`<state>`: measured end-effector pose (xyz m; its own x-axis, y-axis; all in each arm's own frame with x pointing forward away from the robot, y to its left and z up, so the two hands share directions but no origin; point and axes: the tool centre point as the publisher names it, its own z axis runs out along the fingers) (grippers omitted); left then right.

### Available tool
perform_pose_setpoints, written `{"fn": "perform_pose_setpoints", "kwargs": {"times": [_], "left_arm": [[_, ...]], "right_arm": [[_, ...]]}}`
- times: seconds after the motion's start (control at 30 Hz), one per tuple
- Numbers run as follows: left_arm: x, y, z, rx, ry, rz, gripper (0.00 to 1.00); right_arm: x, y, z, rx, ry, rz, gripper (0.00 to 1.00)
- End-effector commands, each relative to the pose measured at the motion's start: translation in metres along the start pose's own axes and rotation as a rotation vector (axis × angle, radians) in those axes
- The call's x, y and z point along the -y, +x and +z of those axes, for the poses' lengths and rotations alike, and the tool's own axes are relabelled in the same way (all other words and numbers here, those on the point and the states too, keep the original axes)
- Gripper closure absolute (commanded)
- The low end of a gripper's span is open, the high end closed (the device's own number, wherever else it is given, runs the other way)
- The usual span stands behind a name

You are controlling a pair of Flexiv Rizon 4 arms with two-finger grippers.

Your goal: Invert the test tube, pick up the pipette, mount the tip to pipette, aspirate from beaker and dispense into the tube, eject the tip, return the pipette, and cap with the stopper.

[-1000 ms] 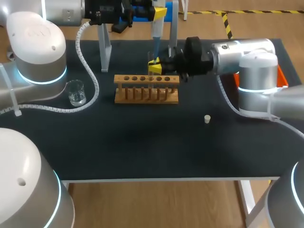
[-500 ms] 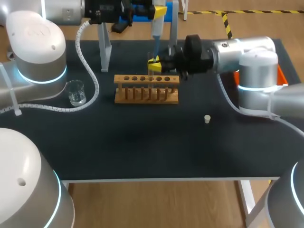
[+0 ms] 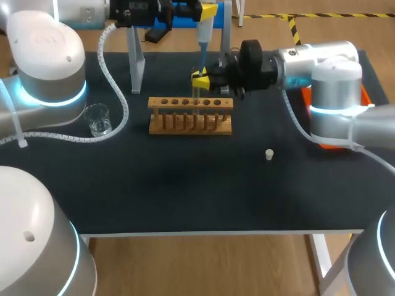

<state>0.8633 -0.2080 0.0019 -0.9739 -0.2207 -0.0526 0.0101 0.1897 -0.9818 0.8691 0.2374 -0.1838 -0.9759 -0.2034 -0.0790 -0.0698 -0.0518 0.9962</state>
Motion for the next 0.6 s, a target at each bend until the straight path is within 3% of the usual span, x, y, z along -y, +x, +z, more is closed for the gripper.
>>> {"fn": "perform_pose_setpoints", "kwargs": {"times": [0.03,0.07,0.1,0.13,0.17,0.37,0.6], "left_arm": [[-0.011,0.000,0.000,-0.004,-0.001,-0.001,1.00],[-0.011,0.000,0.000,-0.004,-0.001,-0.001,1.00],[-0.011,0.000,0.000,-0.004,-0.001,-0.001,1.00],[-0.011,0.000,0.000,-0.004,-0.001,-0.001,1.00],[-0.011,0.000,0.000,-0.004,-0.001,-0.001,1.00],[-0.011,0.000,0.000,-0.004,-0.001,-0.001,1.00],[-0.011,0.000,0.000,-0.004,-0.001,-0.001,1.00]], "right_arm": [[-0.003,0.003,-0.002,0.001,0.011,0.010,1.00],[0.000,0.004,-0.002,0.003,0.014,0.015,0.90],[0.004,0.005,-0.003,0.004,0.017,0.020,0.65],[0.007,0.007,-0.003,0.004,0.019,0.022,0.29],[0.010,0.008,-0.003,0.004,0.025,0.027,0.00],[0.027,0.022,-0.009,0.000,0.044,0.048,0.00],[0.049,0.061,-0.037,0.019,0.084,0.071,0.00]]}}
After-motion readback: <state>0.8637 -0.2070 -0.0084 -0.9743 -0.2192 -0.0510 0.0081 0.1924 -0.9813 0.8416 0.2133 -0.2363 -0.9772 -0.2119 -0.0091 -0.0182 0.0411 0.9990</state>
